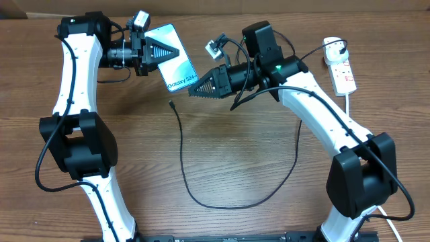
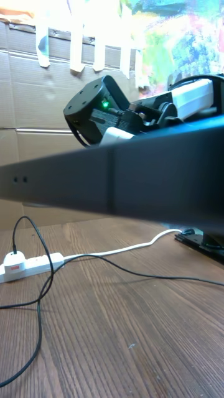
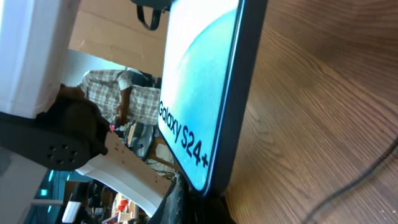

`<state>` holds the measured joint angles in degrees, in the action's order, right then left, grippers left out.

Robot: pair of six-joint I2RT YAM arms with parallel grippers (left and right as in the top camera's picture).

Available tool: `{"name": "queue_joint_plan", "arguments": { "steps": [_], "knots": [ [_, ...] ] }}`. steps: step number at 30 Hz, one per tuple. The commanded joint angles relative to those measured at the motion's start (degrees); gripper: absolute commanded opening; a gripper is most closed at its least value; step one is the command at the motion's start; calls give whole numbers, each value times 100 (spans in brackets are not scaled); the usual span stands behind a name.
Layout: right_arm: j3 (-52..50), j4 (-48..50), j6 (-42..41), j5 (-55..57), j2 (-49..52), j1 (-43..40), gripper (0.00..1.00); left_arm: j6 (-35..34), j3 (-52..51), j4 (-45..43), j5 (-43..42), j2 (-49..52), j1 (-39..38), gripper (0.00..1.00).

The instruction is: Plug charger to phone and switch on socket

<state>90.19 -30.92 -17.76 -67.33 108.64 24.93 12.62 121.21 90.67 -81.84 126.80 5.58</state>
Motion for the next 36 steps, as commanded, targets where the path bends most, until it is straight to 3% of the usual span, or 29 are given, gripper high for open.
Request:
{"name": "queue_joint_plan", "arguments": {
  "steps": [1,6,8,11,15,27,36],
  "knots": [
    [15,-76,-4,271,-24,50,4,153,37,-59,-181,-55,-26,4],
    [15,-616,-2,1307,-24,66,5,-365,39,-671,-179,-55,162,4],
    [15,-833,-2,1781,-24,96,17,-754,39,-1036,-177,-55,306,4],
    [15,-1060,-2,2485,-22,203,43,-1362,44,-1552,-181,-55,579,4],
    [70,-1189,-4,3467,46,498,61,-1711,46,-1810,-181,-55,866,4],
    [1453,-1685,684,5689,1493,1259,59,-1711,46,-1770,393,-55,1062,4],
    [1462,-859,929,5506,2153,1508,49,-1692,46,-1676,452,-55,1051,4]
  ]
}}
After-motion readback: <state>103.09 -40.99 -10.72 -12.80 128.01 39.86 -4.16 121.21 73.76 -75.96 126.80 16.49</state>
